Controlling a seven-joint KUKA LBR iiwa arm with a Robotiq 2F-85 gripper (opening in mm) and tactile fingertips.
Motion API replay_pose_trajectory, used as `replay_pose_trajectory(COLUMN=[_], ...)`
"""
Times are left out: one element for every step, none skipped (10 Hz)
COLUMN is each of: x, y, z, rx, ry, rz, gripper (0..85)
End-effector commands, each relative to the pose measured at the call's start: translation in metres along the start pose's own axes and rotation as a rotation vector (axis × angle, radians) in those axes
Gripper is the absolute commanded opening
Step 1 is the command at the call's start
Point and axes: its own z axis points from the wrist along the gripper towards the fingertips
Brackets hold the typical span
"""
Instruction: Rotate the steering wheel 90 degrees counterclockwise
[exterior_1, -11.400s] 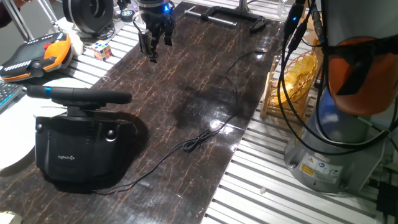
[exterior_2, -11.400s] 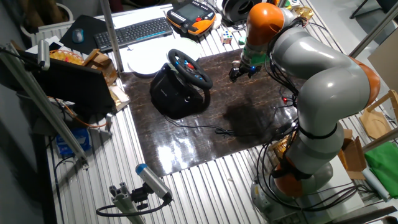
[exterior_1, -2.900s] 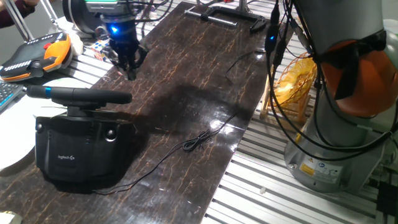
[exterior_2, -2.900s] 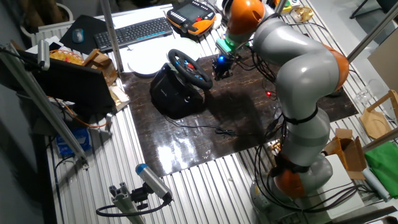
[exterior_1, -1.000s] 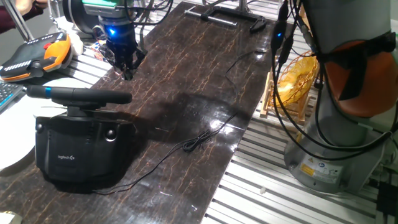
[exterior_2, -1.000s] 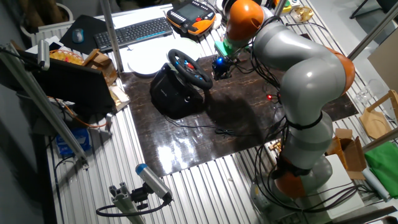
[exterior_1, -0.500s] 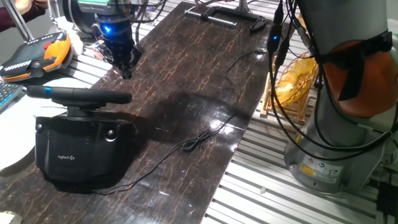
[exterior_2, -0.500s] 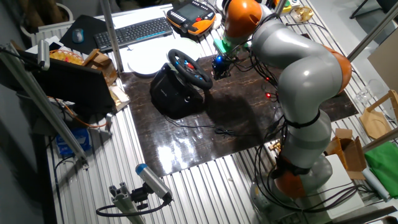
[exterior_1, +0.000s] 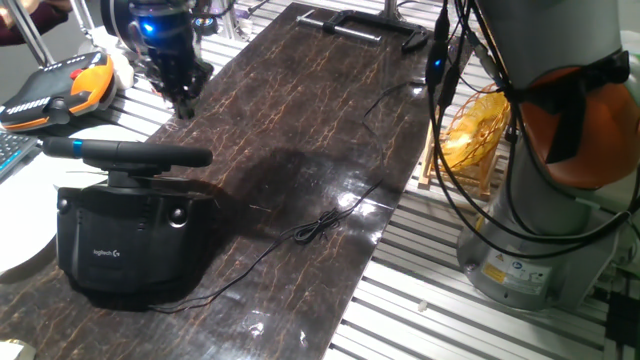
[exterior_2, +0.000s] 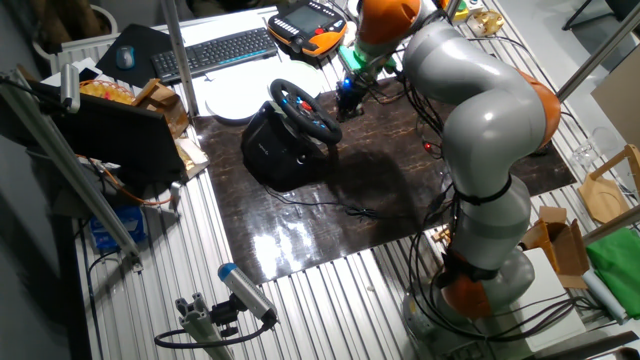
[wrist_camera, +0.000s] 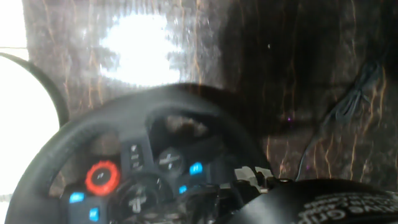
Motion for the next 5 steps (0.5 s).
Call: replay_pose_trajectory(x=[0.005, 0.01, 0.013, 0.015, 0.016], y=[0.001, 0.001, 0.002, 0.002, 0.002], z=[-0.002, -0.002, -0.002, -0.001, -0.001], rx=[0.0, 0.0, 0.0, 0.0, 0.002], ry=[-0.001, 0.009, 0.019, 0.024, 0.038], rz=[0.011, 0.024, 0.036, 0.043, 0.06], gripper=[15.3, 27.0, 39.3, 48.0, 53.0])
